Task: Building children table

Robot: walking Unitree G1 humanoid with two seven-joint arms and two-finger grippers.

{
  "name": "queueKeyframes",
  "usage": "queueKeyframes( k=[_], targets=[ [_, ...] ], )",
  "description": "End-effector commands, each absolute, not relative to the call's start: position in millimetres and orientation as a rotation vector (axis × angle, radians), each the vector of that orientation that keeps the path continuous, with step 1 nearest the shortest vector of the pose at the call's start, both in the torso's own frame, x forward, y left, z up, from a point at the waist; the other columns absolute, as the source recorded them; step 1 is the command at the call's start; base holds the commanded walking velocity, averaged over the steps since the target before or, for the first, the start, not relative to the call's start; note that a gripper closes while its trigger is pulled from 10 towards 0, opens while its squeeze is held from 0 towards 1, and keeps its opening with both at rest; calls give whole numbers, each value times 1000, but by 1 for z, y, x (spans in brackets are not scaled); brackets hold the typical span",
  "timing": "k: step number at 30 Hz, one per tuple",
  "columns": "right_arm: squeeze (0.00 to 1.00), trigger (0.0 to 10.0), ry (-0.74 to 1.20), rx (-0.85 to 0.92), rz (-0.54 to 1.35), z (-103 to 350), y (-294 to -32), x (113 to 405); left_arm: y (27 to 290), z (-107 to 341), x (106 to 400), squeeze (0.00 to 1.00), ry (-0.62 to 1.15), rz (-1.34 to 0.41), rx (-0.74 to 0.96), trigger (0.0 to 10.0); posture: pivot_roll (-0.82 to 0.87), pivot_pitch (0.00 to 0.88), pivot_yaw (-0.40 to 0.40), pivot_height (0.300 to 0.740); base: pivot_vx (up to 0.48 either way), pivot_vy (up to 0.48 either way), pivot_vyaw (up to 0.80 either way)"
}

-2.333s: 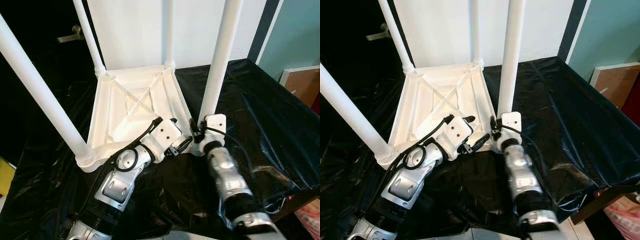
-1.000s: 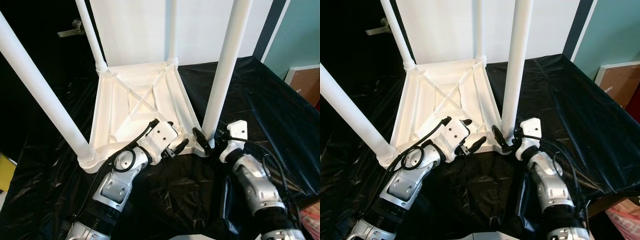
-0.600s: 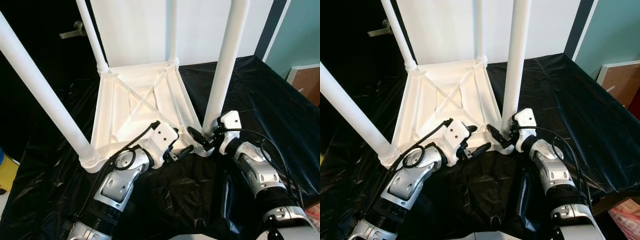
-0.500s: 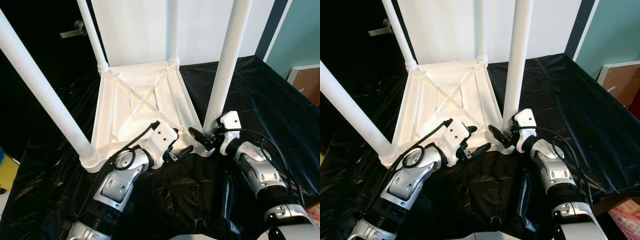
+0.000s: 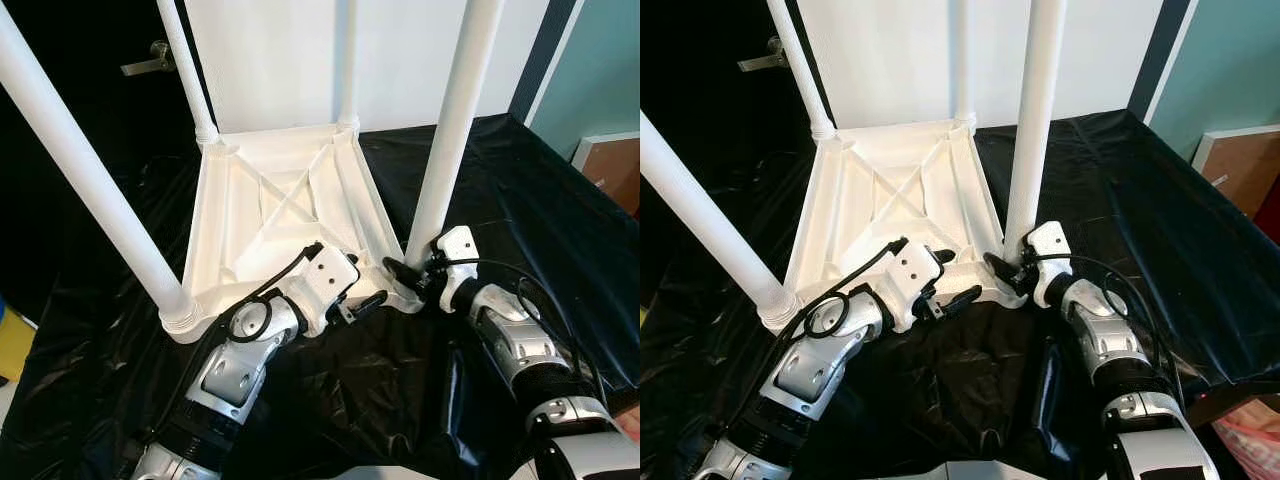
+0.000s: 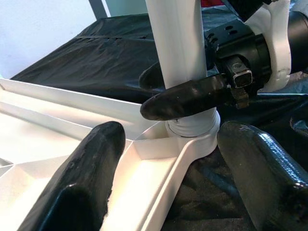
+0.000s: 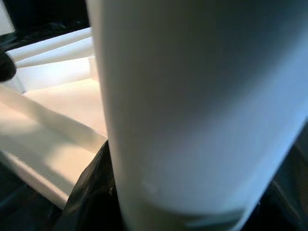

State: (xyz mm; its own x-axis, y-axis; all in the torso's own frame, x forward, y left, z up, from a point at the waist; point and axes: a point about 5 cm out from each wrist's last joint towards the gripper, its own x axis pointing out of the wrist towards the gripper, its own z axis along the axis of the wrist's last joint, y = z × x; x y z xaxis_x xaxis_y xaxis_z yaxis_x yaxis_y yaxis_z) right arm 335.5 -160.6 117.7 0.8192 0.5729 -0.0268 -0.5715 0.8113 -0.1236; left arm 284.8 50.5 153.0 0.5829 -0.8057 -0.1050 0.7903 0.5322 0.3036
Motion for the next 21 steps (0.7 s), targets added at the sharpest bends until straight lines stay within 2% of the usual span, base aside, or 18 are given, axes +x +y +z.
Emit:
queueKeyframes(
  k=[1, 9, 13, 18, 21],
  targets=[
    [0, 10000, 49, -112, 563, 104, -156, 332, 52, 153, 287, 0, -49, -922, 349, 10000, -16, 0, -8, 740, 0, 0, 0],
    [0, 10000, 66, -129, 469, 100, -153, 333, 51, 152, 288, 0, -46, -926, 349, 10000, -22, 0, -8, 740, 0, 0, 0],
    [0, 10000, 102, -62, 243, 85, -141, 324, 48, 152, 285, 0, -48, -936, 342, 10000, -34, 0, -2, 740, 0, 0, 0],
    [0, 10000, 86, -5, 100, 82, -129, 314, 50, 143, 284, 0, -11, -896, 334, 10000, -40, 0, -3, 740, 0, 0, 0],
    [0, 10000, 67, 11, 85, 84, -122, 312, 49, 142, 286, 0, -1, -855, 318, 10000, -36, 0, -10, 740, 0, 0, 0]
  ],
)
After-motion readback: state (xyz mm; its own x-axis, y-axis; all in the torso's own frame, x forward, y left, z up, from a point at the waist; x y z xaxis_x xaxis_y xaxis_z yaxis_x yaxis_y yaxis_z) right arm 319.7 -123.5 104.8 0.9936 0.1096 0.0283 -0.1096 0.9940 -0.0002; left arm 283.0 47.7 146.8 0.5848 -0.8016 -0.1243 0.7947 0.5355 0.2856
